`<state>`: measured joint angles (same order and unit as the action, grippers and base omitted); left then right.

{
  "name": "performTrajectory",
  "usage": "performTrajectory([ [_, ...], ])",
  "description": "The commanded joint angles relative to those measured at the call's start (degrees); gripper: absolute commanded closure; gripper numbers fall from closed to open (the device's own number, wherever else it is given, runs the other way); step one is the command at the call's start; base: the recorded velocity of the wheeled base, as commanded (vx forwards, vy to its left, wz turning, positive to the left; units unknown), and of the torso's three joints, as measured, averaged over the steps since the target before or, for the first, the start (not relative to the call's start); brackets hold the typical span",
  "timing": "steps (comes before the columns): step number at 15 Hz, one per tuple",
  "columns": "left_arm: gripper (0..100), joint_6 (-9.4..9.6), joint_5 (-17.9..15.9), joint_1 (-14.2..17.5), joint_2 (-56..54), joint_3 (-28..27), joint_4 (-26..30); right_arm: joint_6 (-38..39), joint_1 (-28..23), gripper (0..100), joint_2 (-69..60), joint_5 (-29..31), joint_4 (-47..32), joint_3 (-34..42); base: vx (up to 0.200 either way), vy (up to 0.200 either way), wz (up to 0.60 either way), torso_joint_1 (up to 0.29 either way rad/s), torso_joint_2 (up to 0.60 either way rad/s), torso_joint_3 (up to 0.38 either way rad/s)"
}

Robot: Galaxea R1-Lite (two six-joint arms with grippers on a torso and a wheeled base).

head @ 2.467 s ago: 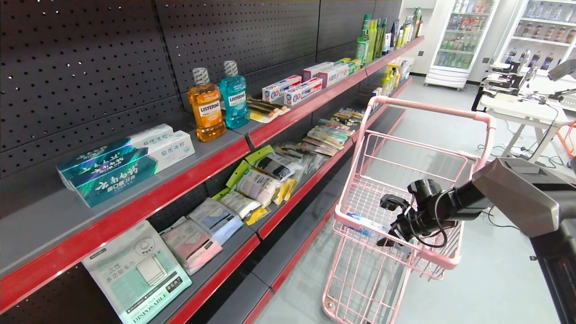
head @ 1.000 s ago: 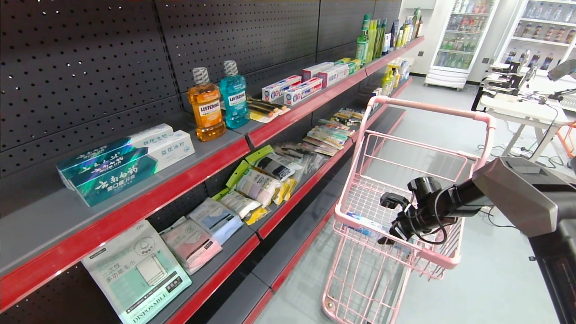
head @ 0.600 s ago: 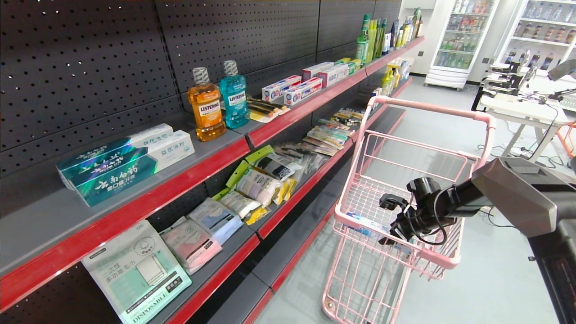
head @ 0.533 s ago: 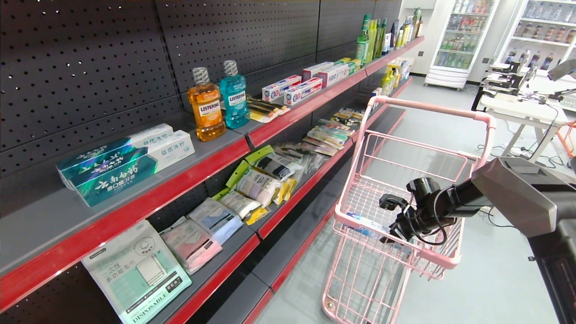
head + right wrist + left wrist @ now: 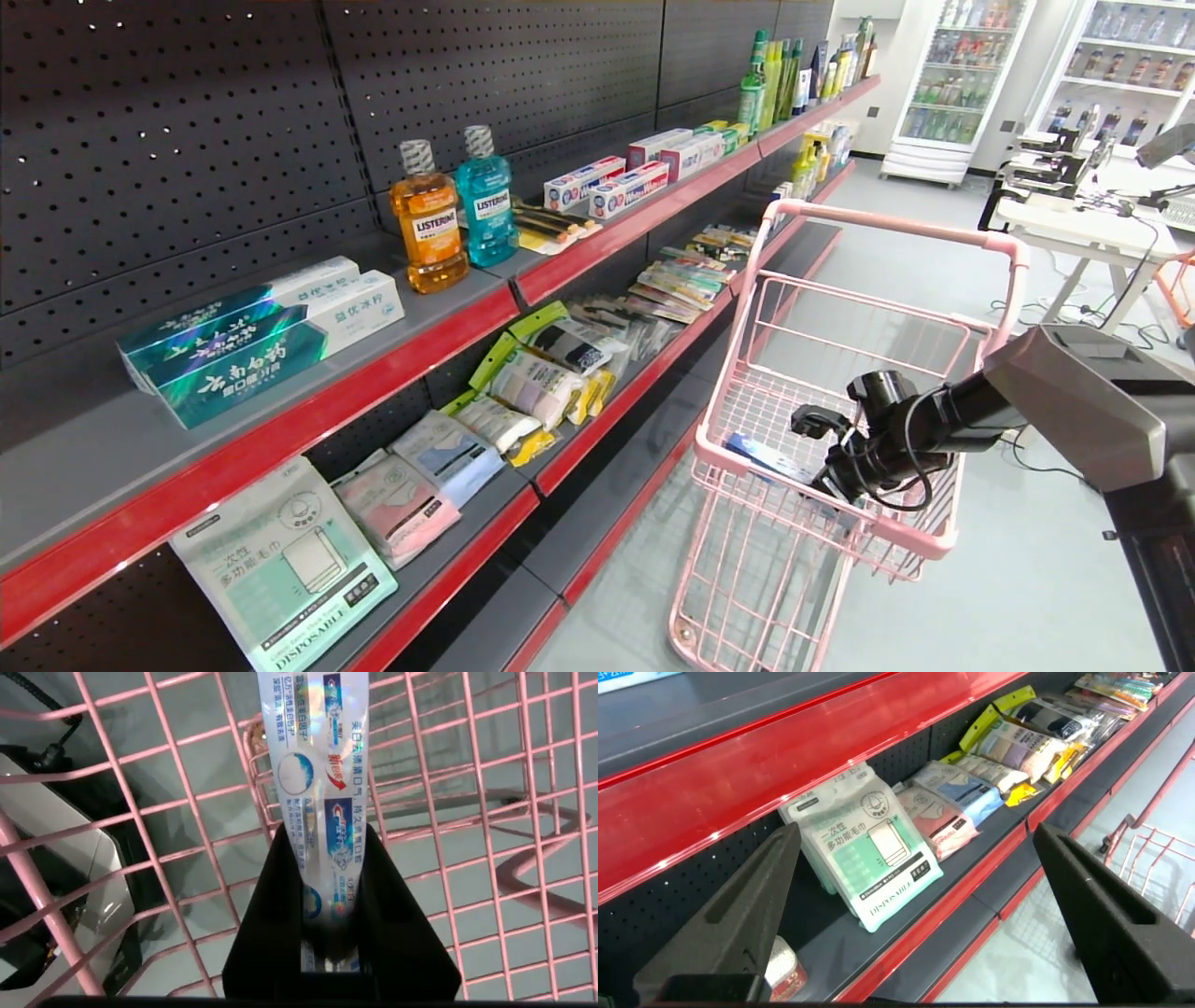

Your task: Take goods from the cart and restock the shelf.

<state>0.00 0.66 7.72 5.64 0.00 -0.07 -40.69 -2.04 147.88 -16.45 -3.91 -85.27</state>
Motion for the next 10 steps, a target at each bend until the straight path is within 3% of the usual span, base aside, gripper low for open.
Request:
performTrajectory([
  [1, 0, 0.00, 0.0, 0.0, 0.0, 0.0, 0.0, 1.1, -1.8, 100, -2.7, 0.2, 0.0, 0.1, 0.000, 0.000, 0.00, 0.000, 0.00, 0.000],
  [5, 0, 0.00, 0.0, 0.0, 0.0, 0.0, 0.0, 6.7, -4.4, 100, -7.8, 1.1, 0.1, -2.5, 0.000, 0.000, 0.00, 0.000, 0.00, 0.000],
  [10, 0, 0.00, 0.0, -0.1, 0.0, 0.0, 0.0, 12.0, -4.0, 100, -15.1, 2.4, 0.1, -2.7, 0.000, 0.000, 0.00, 0.000, 0.00, 0.000],
])
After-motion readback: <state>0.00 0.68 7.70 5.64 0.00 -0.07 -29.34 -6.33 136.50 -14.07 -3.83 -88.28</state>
